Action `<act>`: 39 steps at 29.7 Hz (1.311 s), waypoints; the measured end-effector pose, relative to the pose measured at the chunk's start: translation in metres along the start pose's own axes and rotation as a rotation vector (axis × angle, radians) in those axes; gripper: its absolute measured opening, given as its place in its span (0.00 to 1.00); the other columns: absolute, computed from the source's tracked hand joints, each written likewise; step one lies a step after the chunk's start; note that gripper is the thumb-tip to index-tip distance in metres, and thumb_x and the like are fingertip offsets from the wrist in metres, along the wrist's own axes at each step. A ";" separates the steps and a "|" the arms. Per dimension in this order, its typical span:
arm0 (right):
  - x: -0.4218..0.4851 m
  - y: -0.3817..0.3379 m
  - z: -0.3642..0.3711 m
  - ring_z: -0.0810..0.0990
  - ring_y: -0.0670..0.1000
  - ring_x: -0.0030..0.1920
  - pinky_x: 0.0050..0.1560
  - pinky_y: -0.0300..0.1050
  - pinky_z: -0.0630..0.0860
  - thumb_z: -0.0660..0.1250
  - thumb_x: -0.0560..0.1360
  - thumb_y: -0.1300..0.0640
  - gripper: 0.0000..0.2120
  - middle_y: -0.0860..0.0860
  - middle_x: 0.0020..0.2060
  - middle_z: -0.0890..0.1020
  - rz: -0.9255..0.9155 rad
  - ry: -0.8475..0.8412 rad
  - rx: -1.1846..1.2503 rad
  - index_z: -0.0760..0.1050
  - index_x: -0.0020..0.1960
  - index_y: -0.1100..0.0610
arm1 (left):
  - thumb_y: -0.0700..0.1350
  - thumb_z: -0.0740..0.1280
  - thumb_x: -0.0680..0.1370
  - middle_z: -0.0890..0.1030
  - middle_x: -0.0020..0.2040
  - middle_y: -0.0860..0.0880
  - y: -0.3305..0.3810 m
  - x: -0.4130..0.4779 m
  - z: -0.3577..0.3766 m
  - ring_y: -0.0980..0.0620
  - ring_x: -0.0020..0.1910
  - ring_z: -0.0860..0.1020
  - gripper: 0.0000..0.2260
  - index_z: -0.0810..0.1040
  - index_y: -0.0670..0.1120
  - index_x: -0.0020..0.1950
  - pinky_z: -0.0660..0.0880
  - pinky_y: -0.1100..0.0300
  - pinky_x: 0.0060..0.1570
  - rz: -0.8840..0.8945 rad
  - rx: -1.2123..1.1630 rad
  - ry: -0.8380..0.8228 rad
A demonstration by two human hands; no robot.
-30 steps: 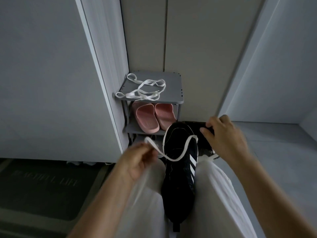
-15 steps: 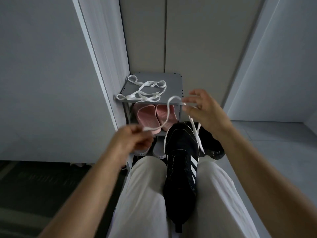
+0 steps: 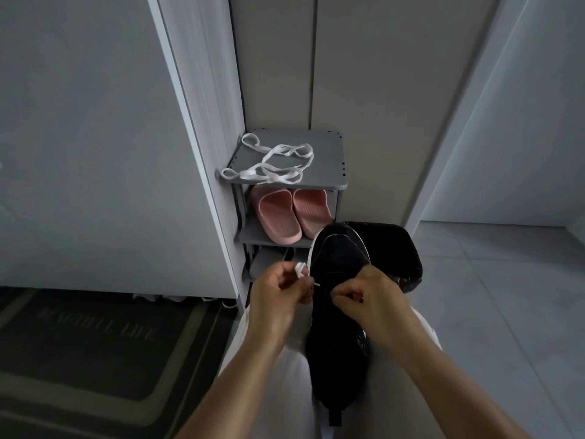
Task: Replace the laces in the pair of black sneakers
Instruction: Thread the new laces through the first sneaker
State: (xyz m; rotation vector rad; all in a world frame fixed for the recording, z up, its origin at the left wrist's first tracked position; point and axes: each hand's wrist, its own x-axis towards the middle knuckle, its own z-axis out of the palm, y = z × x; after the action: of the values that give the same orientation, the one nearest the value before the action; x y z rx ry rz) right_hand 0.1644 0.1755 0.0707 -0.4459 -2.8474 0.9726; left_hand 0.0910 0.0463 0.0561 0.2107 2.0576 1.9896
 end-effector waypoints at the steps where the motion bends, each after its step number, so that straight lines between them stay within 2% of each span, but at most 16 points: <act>1: -0.003 -0.001 0.001 0.72 0.41 0.42 0.42 0.26 0.68 0.67 0.75 0.54 0.08 0.44 0.44 0.71 0.009 0.009 0.032 0.82 0.52 0.48 | 0.34 0.69 0.73 0.81 0.34 0.48 -0.001 -0.001 0.000 0.60 0.29 0.78 0.06 0.79 0.44 0.43 0.75 0.70 0.32 0.007 0.013 0.002; 6: -0.011 -0.004 0.016 0.74 0.41 0.42 0.43 0.21 0.65 0.65 0.76 0.61 0.12 0.43 0.41 0.72 0.082 0.080 0.315 0.81 0.50 0.44 | 0.34 0.70 0.72 0.81 0.34 0.49 -0.006 0.001 0.003 0.60 0.29 0.78 0.07 0.78 0.46 0.43 0.75 0.70 0.32 0.018 -0.016 0.017; 8: -0.013 -0.008 0.018 0.76 0.47 0.41 0.44 0.30 0.71 0.64 0.75 0.66 0.15 0.44 0.35 0.74 0.102 0.094 0.466 0.82 0.44 0.47 | 0.35 0.70 0.72 0.81 0.34 0.49 -0.007 0.002 0.004 0.60 0.29 0.79 0.07 0.78 0.47 0.42 0.75 0.69 0.32 0.028 -0.018 0.033; 10: -0.014 -0.014 0.018 0.74 0.53 0.46 0.48 0.45 0.70 0.63 0.74 0.71 0.20 0.45 0.27 0.75 0.123 0.086 0.597 0.80 0.35 0.48 | 0.35 0.70 0.72 0.81 0.34 0.48 -0.007 0.003 0.007 0.60 0.29 0.79 0.06 0.78 0.46 0.43 0.75 0.69 0.32 0.048 -0.022 0.056; 11: -0.015 -0.017 0.018 0.74 0.53 0.47 0.49 0.47 0.70 0.63 0.74 0.71 0.23 0.43 0.25 0.76 0.134 0.077 0.635 0.80 0.33 0.45 | 0.35 0.70 0.72 0.80 0.34 0.48 -0.007 0.004 0.008 0.60 0.29 0.78 0.06 0.78 0.45 0.43 0.75 0.69 0.32 0.058 -0.022 0.063; 12: -0.015 -0.017 0.019 0.75 0.52 0.47 0.50 0.45 0.72 0.63 0.74 0.71 0.26 0.41 0.26 0.78 0.144 0.073 0.653 0.80 0.34 0.39 | 0.35 0.70 0.72 0.80 0.34 0.48 -0.006 0.005 0.009 0.60 0.29 0.78 0.06 0.78 0.45 0.43 0.75 0.69 0.32 0.067 -0.013 0.062; 14: -0.016 -0.016 0.019 0.80 0.42 0.41 0.46 0.34 0.75 0.64 0.74 0.68 0.30 0.39 0.30 0.80 0.169 0.064 0.676 0.79 0.30 0.33 | 0.34 0.69 0.72 0.80 0.33 0.48 -0.007 0.007 0.008 0.61 0.29 0.77 0.07 0.78 0.47 0.42 0.75 0.70 0.32 0.093 0.036 0.043; 16: -0.016 -0.016 0.015 0.79 0.34 0.35 0.40 0.24 0.73 0.66 0.74 0.66 0.25 0.39 0.30 0.82 0.200 0.028 0.767 0.79 0.29 0.39 | 0.34 0.70 0.72 0.80 0.33 0.49 -0.008 0.008 0.007 0.61 0.29 0.78 0.09 0.77 0.49 0.41 0.75 0.70 0.33 0.135 0.096 0.034; 18: -0.015 -0.018 0.013 0.79 0.34 0.31 0.36 0.24 0.73 0.68 0.73 0.65 0.19 0.41 0.31 0.83 0.237 -0.006 0.827 0.78 0.35 0.41 | 0.35 0.70 0.72 0.80 0.34 0.50 -0.008 0.008 0.007 0.60 0.31 0.78 0.11 0.76 0.51 0.40 0.76 0.69 0.35 0.163 0.151 0.034; 20: -0.012 -0.019 0.018 0.82 0.40 0.35 0.41 0.32 0.76 0.70 0.72 0.63 0.17 0.50 0.35 0.84 0.257 0.004 0.793 0.78 0.34 0.42 | 0.35 0.70 0.73 0.80 0.34 0.51 -0.009 0.010 0.006 0.60 0.31 0.78 0.11 0.76 0.51 0.40 0.77 0.68 0.36 0.166 0.177 0.028; 22: -0.010 -0.019 0.025 0.83 0.49 0.40 0.48 0.42 0.78 0.71 0.71 0.62 0.15 0.55 0.39 0.84 0.282 0.051 0.722 0.80 0.39 0.41 | 0.35 0.70 0.73 0.80 0.34 0.52 -0.009 0.011 0.005 0.60 0.32 0.78 0.09 0.77 0.49 0.41 0.77 0.68 0.37 0.170 0.207 0.024; 24: -0.011 -0.016 0.032 0.83 0.51 0.42 0.50 0.45 0.78 0.70 0.72 0.62 0.15 0.53 0.39 0.85 0.296 0.088 0.713 0.80 0.43 0.40 | 0.36 0.70 0.73 0.79 0.35 0.53 -0.008 0.010 0.004 0.58 0.34 0.79 0.09 0.77 0.50 0.41 0.77 0.66 0.38 0.198 0.261 0.017; 27: -0.013 -0.013 0.041 0.83 0.47 0.42 0.52 0.48 0.79 0.69 0.72 0.63 0.17 0.47 0.38 0.85 0.283 0.131 0.715 0.81 0.41 0.39 | 0.38 0.70 0.73 0.78 0.34 0.55 -0.001 0.008 0.001 0.59 0.34 0.77 0.12 0.74 0.55 0.38 0.77 0.65 0.39 0.266 0.399 -0.028; 32: -0.014 -0.010 0.049 0.80 0.46 0.45 0.50 0.45 0.76 0.69 0.71 0.63 0.26 0.44 0.41 0.81 0.167 0.221 0.616 0.77 0.36 0.28 | 0.38 0.70 0.73 0.76 0.32 0.55 0.007 0.012 0.001 0.58 0.31 0.74 0.12 0.73 0.53 0.37 0.75 0.63 0.37 0.230 0.486 -0.104; 35: -0.014 -0.009 0.047 0.80 0.45 0.45 0.51 0.44 0.76 0.69 0.72 0.63 0.27 0.46 0.43 0.80 0.113 0.218 0.589 0.76 0.37 0.27 | 0.36 0.71 0.72 0.75 0.31 0.51 0.005 0.013 -0.001 0.57 0.29 0.71 0.07 0.76 0.46 0.38 0.71 0.66 0.31 0.045 0.252 -0.110; 39: -0.014 -0.001 0.041 0.78 0.39 0.42 0.43 0.30 0.72 0.68 0.73 0.63 0.23 0.44 0.39 0.79 0.073 0.248 0.513 0.77 0.35 0.33 | 0.38 0.71 0.72 0.76 0.31 0.49 0.003 0.011 0.001 0.56 0.29 0.71 0.04 0.79 0.46 0.38 0.70 0.68 0.30 -0.115 0.061 -0.130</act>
State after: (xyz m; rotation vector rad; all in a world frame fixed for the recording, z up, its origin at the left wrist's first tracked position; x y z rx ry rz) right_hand 0.1698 0.1461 0.0389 -0.5645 -2.2632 1.4824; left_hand 0.0800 0.0503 0.0579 0.2217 2.0034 1.7990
